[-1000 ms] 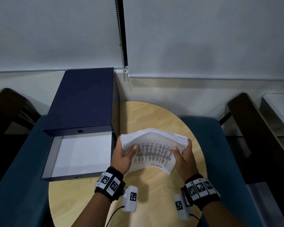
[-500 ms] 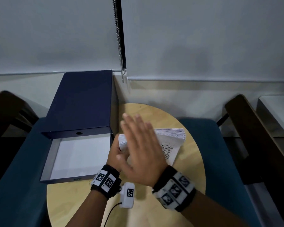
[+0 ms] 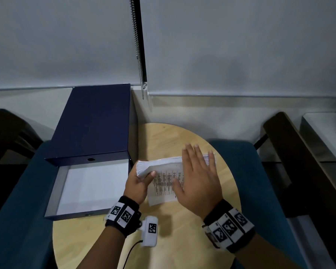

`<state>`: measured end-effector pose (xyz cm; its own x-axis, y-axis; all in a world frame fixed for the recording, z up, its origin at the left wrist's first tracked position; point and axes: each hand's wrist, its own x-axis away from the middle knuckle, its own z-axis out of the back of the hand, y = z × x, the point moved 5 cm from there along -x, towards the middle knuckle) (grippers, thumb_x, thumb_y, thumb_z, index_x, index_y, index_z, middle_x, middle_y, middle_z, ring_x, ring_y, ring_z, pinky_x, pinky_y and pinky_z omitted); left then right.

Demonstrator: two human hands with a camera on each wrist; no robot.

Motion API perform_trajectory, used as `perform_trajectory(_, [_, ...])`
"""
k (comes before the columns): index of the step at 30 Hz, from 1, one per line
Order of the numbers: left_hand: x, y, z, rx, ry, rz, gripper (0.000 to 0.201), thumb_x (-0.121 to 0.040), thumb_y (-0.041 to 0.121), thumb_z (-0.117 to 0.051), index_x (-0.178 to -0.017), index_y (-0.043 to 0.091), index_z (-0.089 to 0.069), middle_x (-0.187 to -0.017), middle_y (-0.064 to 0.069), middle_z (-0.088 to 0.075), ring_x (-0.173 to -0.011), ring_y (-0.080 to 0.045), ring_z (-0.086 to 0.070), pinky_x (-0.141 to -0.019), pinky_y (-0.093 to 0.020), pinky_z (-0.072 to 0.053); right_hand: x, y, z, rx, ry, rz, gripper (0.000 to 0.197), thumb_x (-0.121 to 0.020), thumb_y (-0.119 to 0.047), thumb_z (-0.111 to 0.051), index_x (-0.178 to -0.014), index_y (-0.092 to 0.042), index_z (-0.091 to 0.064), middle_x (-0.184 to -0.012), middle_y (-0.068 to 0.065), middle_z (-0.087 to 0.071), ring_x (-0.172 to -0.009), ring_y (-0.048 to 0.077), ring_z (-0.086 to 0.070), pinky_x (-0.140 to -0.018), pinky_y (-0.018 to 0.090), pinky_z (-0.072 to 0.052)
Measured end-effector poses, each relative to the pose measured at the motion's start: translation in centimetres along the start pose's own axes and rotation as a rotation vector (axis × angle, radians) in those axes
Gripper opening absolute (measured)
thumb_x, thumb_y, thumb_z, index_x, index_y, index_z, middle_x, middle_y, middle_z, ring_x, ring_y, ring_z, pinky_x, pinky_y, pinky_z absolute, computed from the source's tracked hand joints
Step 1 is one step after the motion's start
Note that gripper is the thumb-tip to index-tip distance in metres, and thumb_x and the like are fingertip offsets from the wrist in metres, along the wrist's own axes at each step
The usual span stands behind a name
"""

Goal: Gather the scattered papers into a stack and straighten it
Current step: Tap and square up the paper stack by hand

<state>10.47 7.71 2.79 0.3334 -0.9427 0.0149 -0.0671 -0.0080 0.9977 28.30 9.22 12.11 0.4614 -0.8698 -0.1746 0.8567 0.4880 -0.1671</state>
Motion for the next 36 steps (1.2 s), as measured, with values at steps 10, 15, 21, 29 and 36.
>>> perform_trajectory(10, [-0.4,-0.5,-0.3,0.042,0.023,0.065,0.027,-0.085,-0.011,-0.062,-0.104,0.007,-0.061,-0.093,-0.002,-0.074,-0.087,-0.012,-0.070,-0.078,-0.024,-0.056,-0.4,10.5,-3.1,-1.147,-0.017,-0.272,0.081,-0.073,-0.030,-0.077,-0.143,-0.033,-0.037,-0.147,-0.009,-0.046,-0.137,0.017,-0.044,-0.109,0.035,-0.039])
perform_trajectory(15, [-0.1,-0.6,-0.1,0.077,0.055,0.079,0.035,-0.084,-0.003,-0.067,-0.117,-0.007,-0.056,-0.107,-0.018,-0.070,-0.097,-0.026,-0.068,-0.087,-0.039,-0.055,0.1,9.7,-4.9,-1.175,0.086,-0.340,0.025,-0.085,-0.020,-0.070,-0.101,-0.034,-0.058,-0.095,-0.007,-0.070,-0.092,0.018,-0.068,-0.083,0.040,-0.056])
perform_trajectory(21, [0.0,2.0,-0.9,0.059,0.116,-0.055,0.027,-0.087,0.001,-0.066,-0.109,0.014,-0.057,-0.100,-0.003,-0.070,-0.088,-0.006,-0.069,-0.076,-0.020,-0.055,0.1,7.6,-2.0,-0.995,0.342,-0.253,0.021,-0.094,-0.023,-0.061,-0.101,-0.037,-0.048,-0.093,-0.032,-0.063,-0.086,-0.006,-0.063,-0.072,0.009,-0.048])
perform_trajectory(29, [2.5,-1.7,-0.9,-0.174,0.072,-0.032,0.026,-0.077,0.028,-0.067,-0.097,0.026,-0.051,-0.093,0.005,-0.061,-0.081,0.006,-0.060,-0.073,-0.019,-0.047,3.6,7.4,-7.4,-1.056,0.216,-0.428,0.030,-0.093,-0.010,-0.061,-0.106,-0.032,-0.045,-0.101,-0.011,-0.062,-0.087,-0.014,-0.060,-0.069,0.002,-0.045])
perform_trajectory(36, [1.3,-2.2,-0.3,-0.216,0.073,-0.005,0.028,-0.078,0.020,-0.069,-0.095,0.031,-0.051,-0.093,0.008,-0.063,-0.082,0.006,-0.060,-0.078,-0.024,-0.046,3.4,7.9,-8.2,-1.051,0.176,-0.453,0.034,-0.090,-0.007,-0.063,-0.115,-0.024,-0.046,-0.105,-0.013,-0.062,-0.092,-0.015,-0.059,-0.074,0.001,-0.045])
